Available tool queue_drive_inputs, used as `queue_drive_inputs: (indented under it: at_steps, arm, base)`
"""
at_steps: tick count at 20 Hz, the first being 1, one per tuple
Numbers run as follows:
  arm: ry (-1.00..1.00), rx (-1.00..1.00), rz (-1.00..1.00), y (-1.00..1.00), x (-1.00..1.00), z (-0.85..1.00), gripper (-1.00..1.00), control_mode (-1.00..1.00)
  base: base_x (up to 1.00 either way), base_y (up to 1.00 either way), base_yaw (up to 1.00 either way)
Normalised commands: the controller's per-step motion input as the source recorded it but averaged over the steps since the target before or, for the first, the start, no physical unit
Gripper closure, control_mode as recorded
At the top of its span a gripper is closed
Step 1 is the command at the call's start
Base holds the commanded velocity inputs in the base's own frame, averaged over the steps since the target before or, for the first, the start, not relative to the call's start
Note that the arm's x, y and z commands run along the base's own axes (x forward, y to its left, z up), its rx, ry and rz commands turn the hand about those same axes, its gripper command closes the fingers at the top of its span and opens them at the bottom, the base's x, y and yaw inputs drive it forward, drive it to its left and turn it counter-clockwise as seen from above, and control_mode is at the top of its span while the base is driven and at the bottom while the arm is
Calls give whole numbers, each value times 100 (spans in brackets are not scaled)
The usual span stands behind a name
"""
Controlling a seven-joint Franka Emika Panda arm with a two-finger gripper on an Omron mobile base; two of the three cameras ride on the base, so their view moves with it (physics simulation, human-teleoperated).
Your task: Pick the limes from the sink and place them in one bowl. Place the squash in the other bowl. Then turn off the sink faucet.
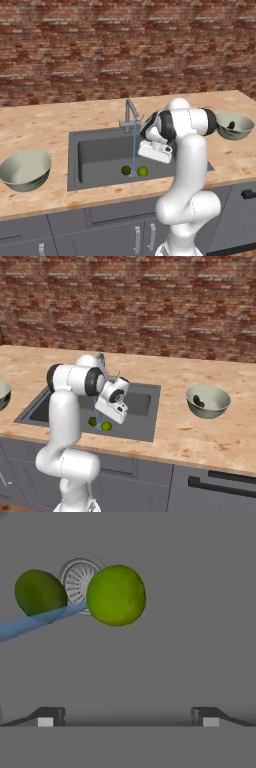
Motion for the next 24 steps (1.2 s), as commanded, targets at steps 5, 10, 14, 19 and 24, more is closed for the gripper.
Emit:
queue_drive_inputs:
  at_steps: [5, 10, 14, 19, 24]
  arm:
    - [1, 0, 0, 7, 26, -35, -100, -100]
    - [1, 0, 0, 6, 26, -33, -100, -100]
    - [0, 0, 0, 3, 27, -30, -100, -100]
    - [0, 0, 0, 0, 22, -28, -100, -100]
    - [0, 0, 0, 1, 20, -29, -100, -100]
  base:
    - [0, 0, 0]
    - [0, 0, 0]
    - [0, 0, 0]
    - [0, 0, 0]
    - [0, 0, 0]
